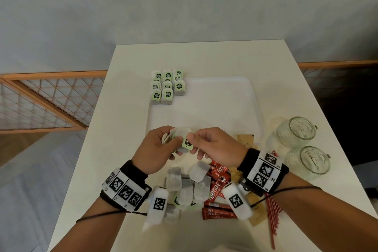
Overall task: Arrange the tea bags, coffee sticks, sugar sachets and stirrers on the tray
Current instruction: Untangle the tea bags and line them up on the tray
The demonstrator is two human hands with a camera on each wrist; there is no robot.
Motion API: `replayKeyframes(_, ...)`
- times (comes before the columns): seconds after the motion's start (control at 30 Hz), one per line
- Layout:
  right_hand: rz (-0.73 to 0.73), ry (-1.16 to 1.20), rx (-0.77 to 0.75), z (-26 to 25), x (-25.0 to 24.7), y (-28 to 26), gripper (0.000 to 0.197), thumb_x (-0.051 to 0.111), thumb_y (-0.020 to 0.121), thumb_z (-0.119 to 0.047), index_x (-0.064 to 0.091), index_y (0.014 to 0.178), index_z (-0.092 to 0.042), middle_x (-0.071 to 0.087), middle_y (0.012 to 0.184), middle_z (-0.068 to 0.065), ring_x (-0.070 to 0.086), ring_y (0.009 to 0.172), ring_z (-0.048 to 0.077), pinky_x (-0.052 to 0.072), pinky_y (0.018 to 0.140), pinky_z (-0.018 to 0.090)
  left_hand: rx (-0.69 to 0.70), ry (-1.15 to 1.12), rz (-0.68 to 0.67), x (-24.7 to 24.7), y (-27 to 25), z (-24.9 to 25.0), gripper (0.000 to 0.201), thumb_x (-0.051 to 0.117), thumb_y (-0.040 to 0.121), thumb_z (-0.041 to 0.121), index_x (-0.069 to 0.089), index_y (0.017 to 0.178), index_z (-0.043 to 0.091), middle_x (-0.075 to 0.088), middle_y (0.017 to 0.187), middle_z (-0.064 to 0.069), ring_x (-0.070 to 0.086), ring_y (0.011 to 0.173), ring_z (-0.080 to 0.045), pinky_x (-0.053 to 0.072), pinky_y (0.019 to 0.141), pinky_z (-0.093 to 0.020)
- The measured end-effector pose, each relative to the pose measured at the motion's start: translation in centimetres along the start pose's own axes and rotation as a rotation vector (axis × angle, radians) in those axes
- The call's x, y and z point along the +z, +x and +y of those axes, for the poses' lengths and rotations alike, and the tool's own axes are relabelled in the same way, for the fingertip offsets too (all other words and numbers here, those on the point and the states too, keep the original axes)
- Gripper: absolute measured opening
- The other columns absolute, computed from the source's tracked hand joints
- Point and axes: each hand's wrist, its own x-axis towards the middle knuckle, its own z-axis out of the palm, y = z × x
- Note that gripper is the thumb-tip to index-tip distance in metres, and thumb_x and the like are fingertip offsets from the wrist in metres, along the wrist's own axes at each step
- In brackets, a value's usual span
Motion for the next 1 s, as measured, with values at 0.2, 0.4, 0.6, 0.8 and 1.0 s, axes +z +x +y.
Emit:
replayKeyframes(0.2, 0.066, -0.01, -0.043, 0.7, -0.5, 0.3, 0.015, 0.07, 0.095, -0.027, 0.074, 0.102, -0.014, 0.075, 0.084, 0.006, 0.067, 0.067, 0.01, 0.047, 0.061, 0.016, -0.007, -0.025, 0.006, -0.1, 0.2, 0.0, 0.009, 0.063, 0.097, 0.008, 0.071, 0.101, 0.008, 0.075, 0.078, -0.013, 0.07, 0.068, -0.022, 0.053, 0.056, -0.033)
replayKeyframes(0.4, 0.101, 0.024, -0.033, 0.6, -0.5, 0.5, 0.014, 0.072, 0.093, -0.03, 0.069, 0.086, -0.019, 0.07, 0.069, -0.001, 0.065, 0.065, 0.013, 0.052, 0.059, 0.028, 0.006, -0.053, -0.009, -0.4, 0.2, 0.1, 0.016, 0.071, 0.093, 0.022, 0.071, 0.103, 0.01, 0.075, 0.086, -0.013, 0.068, 0.069, -0.022, 0.052, 0.056, -0.032)
replayKeyframes(0.6, 0.109, 0.146, -0.027, 0.9, -0.7, 0.7, 0.021, 0.072, 0.094, -0.023, 0.063, 0.097, -0.004, 0.078, 0.082, 0.006, 0.07, 0.081, 0.042, 0.051, 0.07, 0.047, 0.037, -0.074, 0.08, -0.8, 0.4, -0.3, 0.017, 0.078, 0.087, 0.016, 0.072, 0.103, 0.016, 0.07, 0.085, -0.016, 0.066, 0.071, -0.019, 0.053, 0.056, -0.031)
replayKeyframes(0.8, 0.1, 0.145, -0.086, 0.8, -0.6, 1.0, 0.02, 0.075, 0.09, -0.011, 0.066, 0.107, -0.006, 0.077, 0.089, 0.012, 0.074, 0.079, 0.021, 0.058, 0.08, 0.032, 0.074, -0.071, 0.067, -0.6, 0.7, -0.4, 0.019, 0.079, 0.086, 0.014, 0.071, 0.103, 0.011, 0.069, 0.084, -0.006, 0.059, 0.065, -0.013, 0.053, 0.055, -0.029)
replayKeyframes(1.0, 0.088, 0.052, -0.1, 0.8, 0.0, 1.3, 0.014, 0.072, 0.093, -0.017, 0.076, 0.105, -0.013, 0.072, 0.079, -0.006, 0.065, 0.072, 0.01, 0.052, 0.072, 0.023, 0.09, -0.09, 0.101, -0.7, 0.9, -0.4, 0.018, 0.078, 0.085, 0.009, 0.07, 0.101, 0.009, 0.07, 0.085, -0.007, 0.061, 0.065, -0.014, 0.054, 0.055, -0.029)
